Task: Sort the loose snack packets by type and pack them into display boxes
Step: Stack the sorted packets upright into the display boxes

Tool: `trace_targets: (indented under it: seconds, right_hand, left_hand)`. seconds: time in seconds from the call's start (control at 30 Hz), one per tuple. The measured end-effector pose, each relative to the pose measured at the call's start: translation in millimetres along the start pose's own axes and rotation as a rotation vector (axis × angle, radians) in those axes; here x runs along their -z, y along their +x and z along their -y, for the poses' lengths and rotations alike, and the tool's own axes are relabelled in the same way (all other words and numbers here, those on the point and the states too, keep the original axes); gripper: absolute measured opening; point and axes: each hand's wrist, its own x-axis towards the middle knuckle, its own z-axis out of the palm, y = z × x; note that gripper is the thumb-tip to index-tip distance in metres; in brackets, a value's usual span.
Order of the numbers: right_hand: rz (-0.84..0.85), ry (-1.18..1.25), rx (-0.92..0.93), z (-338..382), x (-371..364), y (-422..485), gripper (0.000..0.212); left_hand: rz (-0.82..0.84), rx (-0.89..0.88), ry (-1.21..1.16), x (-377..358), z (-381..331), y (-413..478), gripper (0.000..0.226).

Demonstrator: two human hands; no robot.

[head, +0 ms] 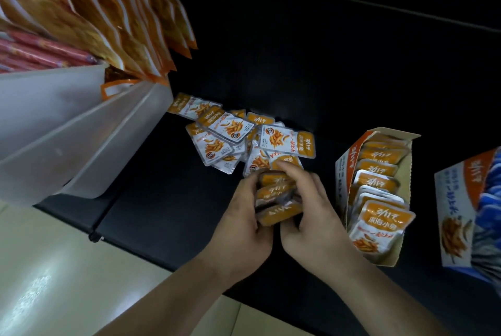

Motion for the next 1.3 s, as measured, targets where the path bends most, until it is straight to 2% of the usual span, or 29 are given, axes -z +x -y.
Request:
trace_targets:
  seconds: [0.1, 0.2, 0.23, 0.3, 0.37, 0.43, 0.53, 0.6, 0.67, 0.77, 0.97, 1.03, 1.17, 1.3]
  right_hand:
    - [-0.018, -0.083, -0.004, 9.7, 3.2, 9.4, 0.086]
    - [-0.058, -0.214, 0.017, 17.9, 13.8, -0.2, 0.083]
    - [-0.142, -0.272, 0.062, 21.1, 23.5, -4.4, 0.076]
    - [-0.373, -0.356, 0.194, 25.0, 54.3, -12.3, 0.047]
    - [-0.484, -0.417, 0.221, 19.0, 93.0, -18.3, 0.029]
    - [-0.411, -0.494, 0.059, 6.3, 128.1, -23.6, 0.037]
    - [-0.114, -0.486, -0.243, -11.4, 151.2, -30.3, 0.07]
    - [0.03, -0.52, -0.299, -15.9, 152.5, -30.4, 0.096]
    - [0.106, -0.564, -0.315, -18.5, 152.4, -24.5, 0.109]
    - [0.123, -0.592, -0.271, -18.6, 152.2, -16.3, 0.107]
    - [0.136, -0.554, -0.221, -26.6, 152.7, -27.4, 0.071]
    - [0.147, -0.522, -0.228, -27.0, 154.5, -36.1, 0.067]
    - [0.201, -0.485, -0.196, -27.0, 157.6, -56.6, 0.074]
    - [0.179, -0.438, -0.173, -26.8, 159.8, -66.7, 0.071]
  left_hand:
    - [-0.034, -0.009, 0.018, 1.9, -6.4, 2.9, 0.057]
    - [-0.049, -0.011, 0.011, 7.5, -17.0, 6.3, 0.054]
    - [-0.037, -0.014, -0.016, 7.9, -23.0, 6.7, 0.051]
    - [-0.016, -0.004, -0.099, 4.4, -38.3, 6.7, 0.044]
    - [-0.015, 0.04, -0.189, -1.4, -53.4, 7.9, 0.042]
    - [-0.02, 0.085, -0.229, -7.7, -65.9, 12.6, 0.041]
    - [-0.003, 0.076, -0.216, -16.0, -87.1, 21.6, 0.043]
    - [0.004, 0.035, -0.196, -22.0, -99.7, 28.1, 0.047]
    - [0.007, 0.008, -0.188, -28.4, -108.6, 33.9, 0.05]
    - [0.062, -0.038, -0.198, -38.6, -118.6, 38.8, 0.05]
    - [0.125, -0.131, -0.294, -55.4, -140.9, 47.1, 0.044]
    - [0.187, -0.17, -0.275, -63.0, -143.3, 49.6, 0.041]
    - [0.285, -0.255, -0.028, -77.9, -136.8, 53.0, 0.044]
    - [0.285, -0.317, 0.307, -75.3, -116.4, 58.0, 0.043]
